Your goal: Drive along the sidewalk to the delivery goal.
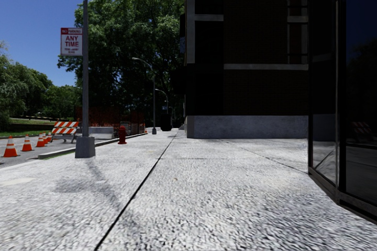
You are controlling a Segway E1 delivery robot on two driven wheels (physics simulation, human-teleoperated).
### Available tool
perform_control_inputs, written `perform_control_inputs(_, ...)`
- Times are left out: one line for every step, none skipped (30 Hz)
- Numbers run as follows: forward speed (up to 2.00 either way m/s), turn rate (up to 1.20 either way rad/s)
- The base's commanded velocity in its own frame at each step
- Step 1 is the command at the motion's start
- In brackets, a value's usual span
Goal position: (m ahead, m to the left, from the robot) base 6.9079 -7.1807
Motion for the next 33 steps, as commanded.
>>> perform_control_inputs(1.53,-1.20)
perform_control_inputs(1.53,-1.20)
perform_control_inputs(1.53,-0.85)
perform_control_inputs(1.53,-0.03)
perform_control_inputs(1.53,0.00)
perform_control_inputs(1.53,0.00)
perform_control_inputs(1.53,0.00)
perform_control_inputs(1.53,0.00)
perform_control_inputs(1.53,0.00)
perform_control_inputs(1.53,0.00)
perform_control_inputs(1.53,0.00)
perform_control_inputs(1.53,0.00)
perform_control_inputs(1.53,0.00)
perform_control_inputs(1.53,0.00)
perform_control_inputs(1.53,0.00)
perform_control_inputs(1.53,0.00)
perform_control_inputs(1.53,0.00)
perform_control_inputs(1.53,0.00)
perform_control_inputs(1.53,0.00)
perform_control_inputs(1.53,0.00)
perform_control_inputs(1.53,0.00)
perform_control_inputs(1.53,0.00)
perform_control_inputs(1.53,0.00)
perform_control_inputs(1.53,0.00)
perform_control_inputs(1.53,0.00)
perform_control_inputs(1.53,0.00)
perform_control_inputs(1.53,0.00)
perform_control_inputs(1.53,0.00)
perform_control_inputs(1.53,0.00)
perform_control_inputs(1.53,0.00)
perform_control_inputs(1.53,0.00)
perform_control_inputs(1.53,0.00)
perform_control_inputs(1.53,0.00)
